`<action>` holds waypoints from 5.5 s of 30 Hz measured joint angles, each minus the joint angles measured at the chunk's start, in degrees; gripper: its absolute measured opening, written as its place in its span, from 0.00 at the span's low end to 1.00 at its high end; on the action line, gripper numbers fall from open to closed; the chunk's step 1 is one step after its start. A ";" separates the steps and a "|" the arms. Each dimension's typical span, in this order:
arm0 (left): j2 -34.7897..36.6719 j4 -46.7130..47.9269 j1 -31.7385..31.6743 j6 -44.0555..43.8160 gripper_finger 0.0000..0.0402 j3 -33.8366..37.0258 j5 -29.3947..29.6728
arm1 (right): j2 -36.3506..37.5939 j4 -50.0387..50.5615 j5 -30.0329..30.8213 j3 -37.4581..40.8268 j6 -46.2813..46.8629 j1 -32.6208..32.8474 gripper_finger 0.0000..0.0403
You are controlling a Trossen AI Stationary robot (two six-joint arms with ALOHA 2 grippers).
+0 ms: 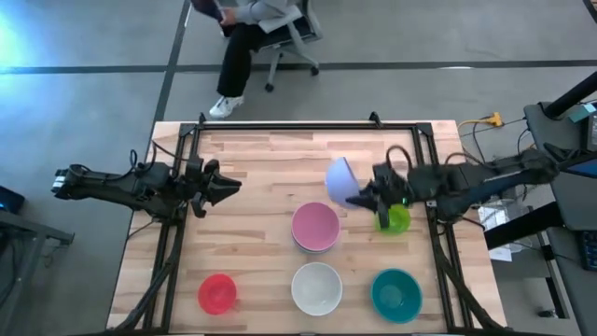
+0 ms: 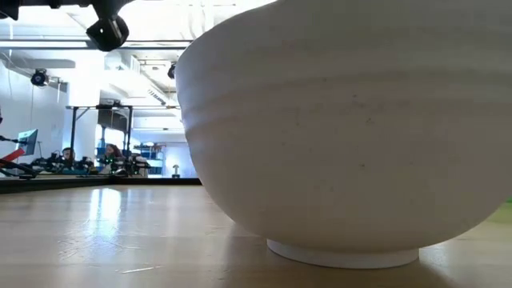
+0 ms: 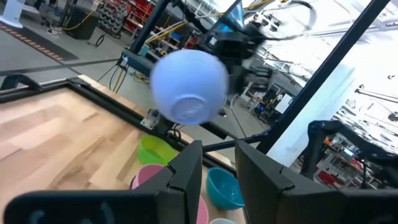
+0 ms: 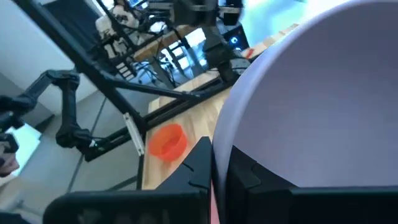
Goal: Nest bowls inside each other
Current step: Stack the purple bowl on top of the pink bowl, then stack the light blue bowl on top of the blue bowl
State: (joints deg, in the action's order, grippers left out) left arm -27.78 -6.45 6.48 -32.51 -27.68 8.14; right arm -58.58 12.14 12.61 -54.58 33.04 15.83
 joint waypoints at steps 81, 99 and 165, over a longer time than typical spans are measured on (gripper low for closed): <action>2.39 0.03 0.00 4.85 0.20 0.07 -5.49 | -59.67 61.89 -6.63 -62.45 -10.25 4.39 0.02; 5.85 11.03 0.81 -10.52 0.20 0.11 -23.87 | -45.59 62.37 9.11 -60.06 0.98 4.74 0.02; -13.39 -3.92 1.14 -12.20 0.20 -0.60 -21.38 | -21.79 25.59 -17.95 7.12 2.27 23.88 0.39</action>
State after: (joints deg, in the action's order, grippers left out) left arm -41.17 -10.38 7.62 -44.71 -28.29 -13.23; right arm -80.37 37.74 -5.34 -47.46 35.31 39.70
